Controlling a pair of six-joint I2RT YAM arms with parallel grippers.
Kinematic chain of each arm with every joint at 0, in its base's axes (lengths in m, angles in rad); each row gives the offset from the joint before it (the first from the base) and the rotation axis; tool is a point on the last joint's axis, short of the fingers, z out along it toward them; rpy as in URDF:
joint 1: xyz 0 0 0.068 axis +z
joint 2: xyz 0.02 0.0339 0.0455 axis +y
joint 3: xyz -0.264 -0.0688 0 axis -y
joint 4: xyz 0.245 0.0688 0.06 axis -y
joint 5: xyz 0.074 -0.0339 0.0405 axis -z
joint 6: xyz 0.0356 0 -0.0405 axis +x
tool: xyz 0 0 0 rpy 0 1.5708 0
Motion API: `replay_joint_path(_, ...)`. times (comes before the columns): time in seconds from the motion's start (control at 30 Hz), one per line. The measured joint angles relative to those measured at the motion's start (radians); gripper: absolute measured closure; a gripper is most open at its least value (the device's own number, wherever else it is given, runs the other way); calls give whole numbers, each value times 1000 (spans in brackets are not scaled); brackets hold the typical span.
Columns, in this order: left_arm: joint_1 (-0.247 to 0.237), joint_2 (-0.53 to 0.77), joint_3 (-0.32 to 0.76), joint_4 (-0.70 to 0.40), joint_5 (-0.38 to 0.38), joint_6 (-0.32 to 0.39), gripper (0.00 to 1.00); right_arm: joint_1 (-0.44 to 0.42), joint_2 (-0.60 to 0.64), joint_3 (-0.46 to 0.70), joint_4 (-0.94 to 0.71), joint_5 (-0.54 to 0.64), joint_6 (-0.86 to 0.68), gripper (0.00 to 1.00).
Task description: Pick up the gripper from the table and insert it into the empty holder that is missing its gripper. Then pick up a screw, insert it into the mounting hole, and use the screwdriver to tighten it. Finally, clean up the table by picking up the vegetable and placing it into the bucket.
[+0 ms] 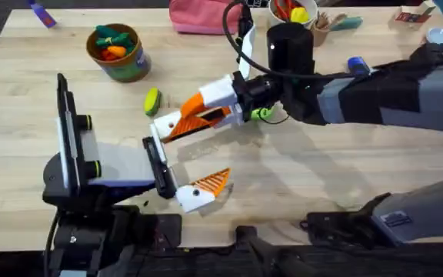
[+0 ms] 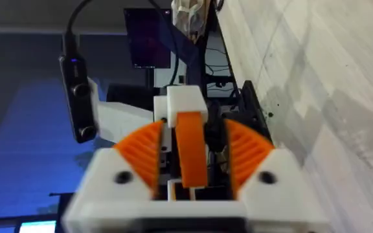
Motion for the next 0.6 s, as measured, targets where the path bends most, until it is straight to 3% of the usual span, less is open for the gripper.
replay_joint_path(0.07,-1,0,0,-1,4,1,16,1,0,0,0,13,0,186)
replay_joint_path(0.1,-1,0,0,-1,5,2,15,1,0,0,0,17,-1,122)
replay_joint_path(0.43,-1,0,0,-2,6,2,15,0,-2,0,-9,48,-16,91)
replay_joint_path(0.6,-1,0,0,-2,8,2,15,-38,-88,1,-220,112,-102,85)
